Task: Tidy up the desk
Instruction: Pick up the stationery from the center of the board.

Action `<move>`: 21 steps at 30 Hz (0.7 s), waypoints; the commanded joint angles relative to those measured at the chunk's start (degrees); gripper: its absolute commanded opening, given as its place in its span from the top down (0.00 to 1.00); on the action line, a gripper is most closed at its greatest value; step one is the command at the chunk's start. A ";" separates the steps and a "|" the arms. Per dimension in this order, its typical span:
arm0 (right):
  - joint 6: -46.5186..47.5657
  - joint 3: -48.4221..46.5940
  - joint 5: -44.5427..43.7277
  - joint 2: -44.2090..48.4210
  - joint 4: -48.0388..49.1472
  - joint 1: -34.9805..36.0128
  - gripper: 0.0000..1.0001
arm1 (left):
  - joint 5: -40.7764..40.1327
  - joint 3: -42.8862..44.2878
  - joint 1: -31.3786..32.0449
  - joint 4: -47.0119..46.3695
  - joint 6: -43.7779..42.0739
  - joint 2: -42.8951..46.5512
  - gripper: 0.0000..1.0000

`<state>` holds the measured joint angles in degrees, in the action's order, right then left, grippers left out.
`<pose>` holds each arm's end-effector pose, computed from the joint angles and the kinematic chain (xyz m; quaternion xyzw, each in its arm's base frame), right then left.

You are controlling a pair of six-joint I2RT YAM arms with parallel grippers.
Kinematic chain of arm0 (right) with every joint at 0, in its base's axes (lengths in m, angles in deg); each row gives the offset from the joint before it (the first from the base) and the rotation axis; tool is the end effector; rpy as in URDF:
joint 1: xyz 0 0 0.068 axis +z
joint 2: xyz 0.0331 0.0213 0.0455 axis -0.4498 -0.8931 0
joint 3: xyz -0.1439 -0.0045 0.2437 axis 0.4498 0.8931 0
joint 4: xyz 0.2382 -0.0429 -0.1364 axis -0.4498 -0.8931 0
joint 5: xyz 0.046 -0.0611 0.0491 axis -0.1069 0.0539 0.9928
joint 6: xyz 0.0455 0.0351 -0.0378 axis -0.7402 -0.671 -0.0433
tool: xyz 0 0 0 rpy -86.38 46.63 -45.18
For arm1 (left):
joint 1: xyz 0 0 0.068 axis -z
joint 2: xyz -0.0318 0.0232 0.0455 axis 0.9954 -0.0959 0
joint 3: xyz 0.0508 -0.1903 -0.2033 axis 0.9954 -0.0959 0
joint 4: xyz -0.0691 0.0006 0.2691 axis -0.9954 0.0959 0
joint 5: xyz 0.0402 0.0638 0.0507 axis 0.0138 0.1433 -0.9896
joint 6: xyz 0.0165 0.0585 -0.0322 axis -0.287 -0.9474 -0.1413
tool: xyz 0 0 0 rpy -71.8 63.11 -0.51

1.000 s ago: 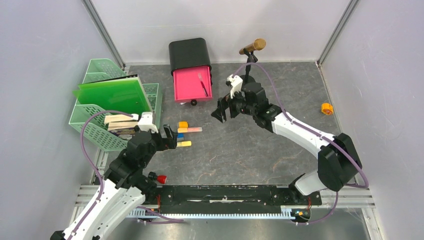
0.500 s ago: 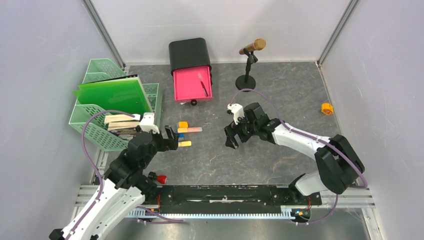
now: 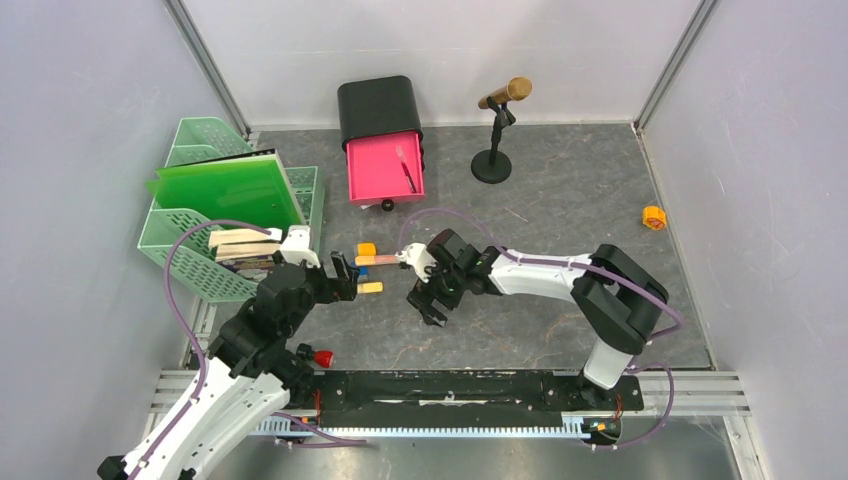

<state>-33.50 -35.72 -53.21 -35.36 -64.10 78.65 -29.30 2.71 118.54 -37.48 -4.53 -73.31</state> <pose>0.2105 0.2930 0.1438 -0.4751 0.8232 0.2344 0.2042 0.1250 -0.0636 0.2737 -0.0027 0.8365 -0.1368 0.5307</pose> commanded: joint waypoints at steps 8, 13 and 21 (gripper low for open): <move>-0.02 -11.14 0.60 -7.89 3.81 2.98 0.10 | -2.02 0.03 1.00 -1.81 -1.59 0.02 0.00; 0.63 -16.10 0.90 -11.88 4.28 4.22 0.12 | -2.57 -0.15 1.35 -2.05 -1.77 0.50 0.00; 0.49 -21.58 0.77 -17.09 5.54 4.95 0.20 | -2.41 -0.28 1.84 -2.36 -1.97 0.75 0.00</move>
<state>-32.97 -53.51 -53.06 -50.44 -61.17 83.18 -30.68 2.71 119.94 -37.53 -4.53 -73.09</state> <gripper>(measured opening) 0.812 0.994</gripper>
